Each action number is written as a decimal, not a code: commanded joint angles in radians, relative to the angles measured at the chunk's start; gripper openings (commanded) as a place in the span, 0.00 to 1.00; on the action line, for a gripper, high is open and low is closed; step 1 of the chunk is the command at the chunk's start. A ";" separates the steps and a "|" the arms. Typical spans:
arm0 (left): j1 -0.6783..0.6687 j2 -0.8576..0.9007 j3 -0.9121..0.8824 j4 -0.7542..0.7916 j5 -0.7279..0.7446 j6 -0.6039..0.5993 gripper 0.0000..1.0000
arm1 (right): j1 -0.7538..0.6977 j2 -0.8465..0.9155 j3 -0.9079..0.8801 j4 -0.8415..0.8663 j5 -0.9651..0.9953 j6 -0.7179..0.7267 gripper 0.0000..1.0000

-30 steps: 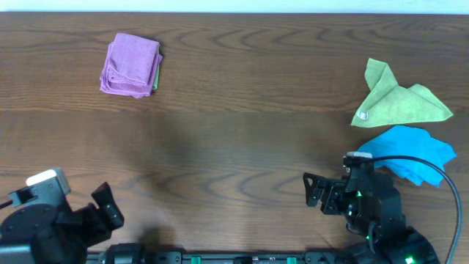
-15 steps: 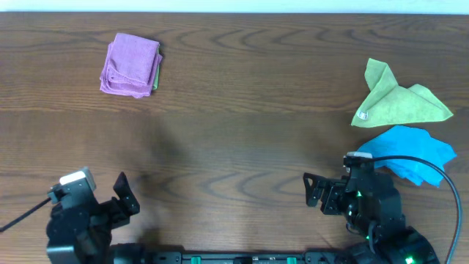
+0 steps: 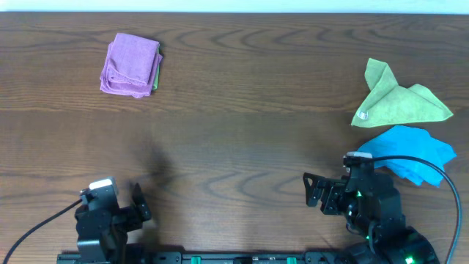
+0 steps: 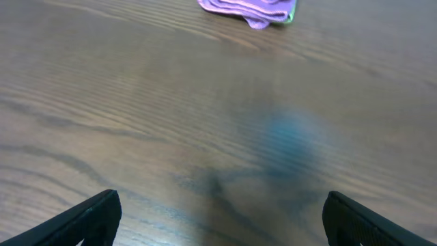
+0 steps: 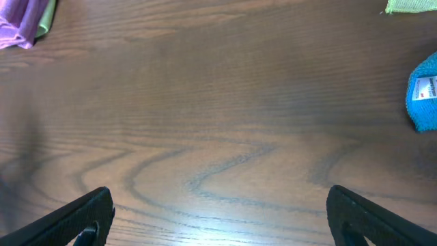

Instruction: Fold the cloth

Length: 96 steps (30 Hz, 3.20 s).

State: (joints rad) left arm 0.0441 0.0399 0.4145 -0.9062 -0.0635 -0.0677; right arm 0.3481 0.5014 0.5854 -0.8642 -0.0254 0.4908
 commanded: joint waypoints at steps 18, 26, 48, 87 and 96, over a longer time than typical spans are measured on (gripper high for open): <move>0.000 -0.036 -0.095 -0.026 0.069 0.195 0.95 | -0.008 -0.005 -0.004 -0.001 0.010 0.013 0.99; 0.001 -0.036 -0.097 -0.031 0.068 0.195 0.95 | -0.008 -0.005 -0.004 -0.001 0.010 0.013 0.99; 0.001 -0.036 -0.097 -0.036 0.067 0.195 0.95 | -0.008 -0.006 -0.004 -0.022 0.010 0.013 0.99; 0.001 -0.036 -0.097 -0.036 0.068 0.195 0.95 | -0.360 -0.478 -0.413 0.087 -0.047 -0.431 0.99; 0.001 -0.036 -0.097 -0.036 0.067 0.195 0.95 | -0.363 -0.478 -0.413 0.087 -0.046 -0.447 0.99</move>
State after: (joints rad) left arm 0.0441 0.0120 0.3248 -0.9283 -0.0025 0.1127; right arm -0.0055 0.0341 0.1848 -0.7799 -0.0597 0.0624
